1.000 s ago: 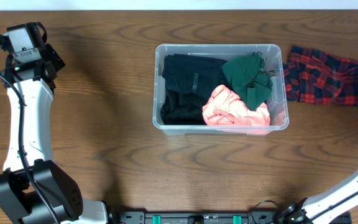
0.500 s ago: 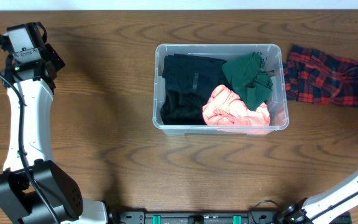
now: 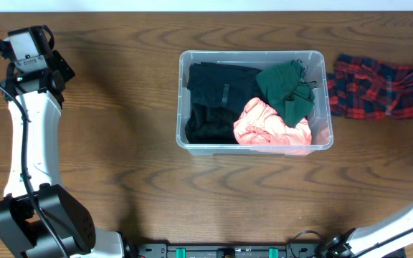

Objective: Pack container
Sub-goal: 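Move the right gripper down to the plaid shirt and grasp it, then lift the plaid shirt with the right gripper toward the container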

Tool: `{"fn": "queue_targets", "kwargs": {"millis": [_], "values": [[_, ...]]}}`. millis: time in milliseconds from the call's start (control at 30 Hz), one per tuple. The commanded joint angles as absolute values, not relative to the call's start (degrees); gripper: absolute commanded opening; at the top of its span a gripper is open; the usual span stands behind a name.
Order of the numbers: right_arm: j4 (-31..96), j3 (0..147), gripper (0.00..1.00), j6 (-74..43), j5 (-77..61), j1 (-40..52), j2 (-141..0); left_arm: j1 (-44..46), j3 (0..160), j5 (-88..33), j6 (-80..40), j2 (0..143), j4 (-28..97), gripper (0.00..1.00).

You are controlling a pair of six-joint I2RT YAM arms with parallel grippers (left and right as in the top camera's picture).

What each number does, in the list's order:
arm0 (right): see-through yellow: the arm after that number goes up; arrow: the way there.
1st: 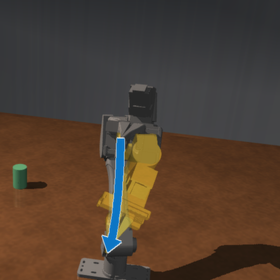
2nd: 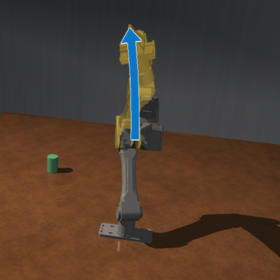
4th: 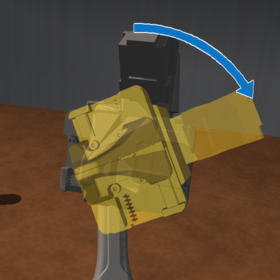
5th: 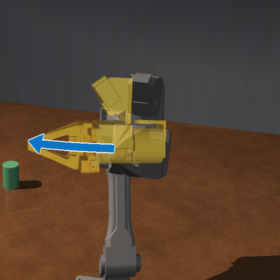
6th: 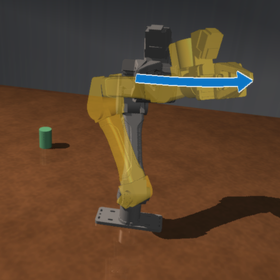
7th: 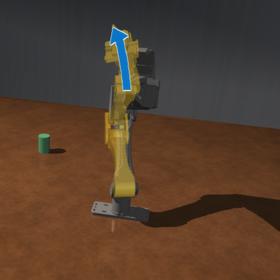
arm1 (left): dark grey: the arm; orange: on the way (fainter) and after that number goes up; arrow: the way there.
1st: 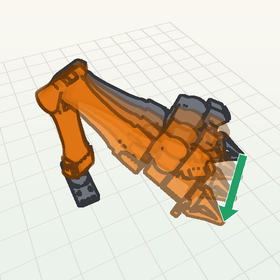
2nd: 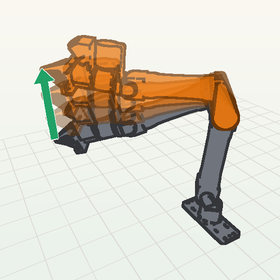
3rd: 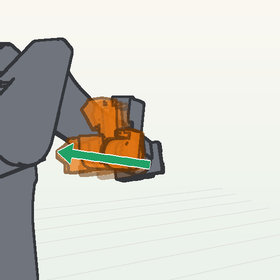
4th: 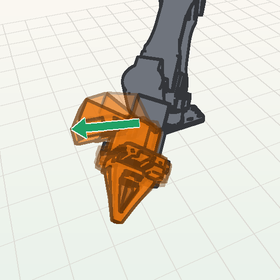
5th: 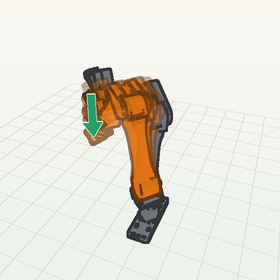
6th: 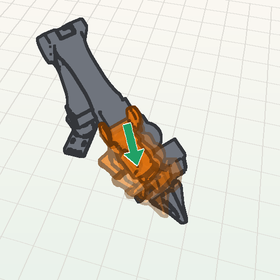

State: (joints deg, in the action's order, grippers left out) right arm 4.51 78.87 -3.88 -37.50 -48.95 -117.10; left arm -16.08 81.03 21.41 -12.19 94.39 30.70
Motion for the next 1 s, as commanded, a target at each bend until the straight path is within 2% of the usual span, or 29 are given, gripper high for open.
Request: {"fn": "queue_targets", "kwargs": {"millis": [0,433,600,967], "values": [[4.67,78.98,0.01,-5.10,-39.72,-49.80,-110.00,-16.21,81.34,22.15,-12.14,93.97,30.83,0.98],[8.64,78.98,0.01,-9.26,-44.86,-45.65,-95.98,-16.21,81.34,22.15,-12.14,93.97,30.83,0.98],[9.72,78.98,0.01,-9.45,-44.82,-40.95,-88.73,-16.21,81.34,22.15,-12.14,93.97,30.83,0.98],[7.38,78.98,0.01,-18.96,-42.02,-27.42,-75.02,-16.21,81.34,22.15,-12.14,93.97,30.83,0.98]]}}
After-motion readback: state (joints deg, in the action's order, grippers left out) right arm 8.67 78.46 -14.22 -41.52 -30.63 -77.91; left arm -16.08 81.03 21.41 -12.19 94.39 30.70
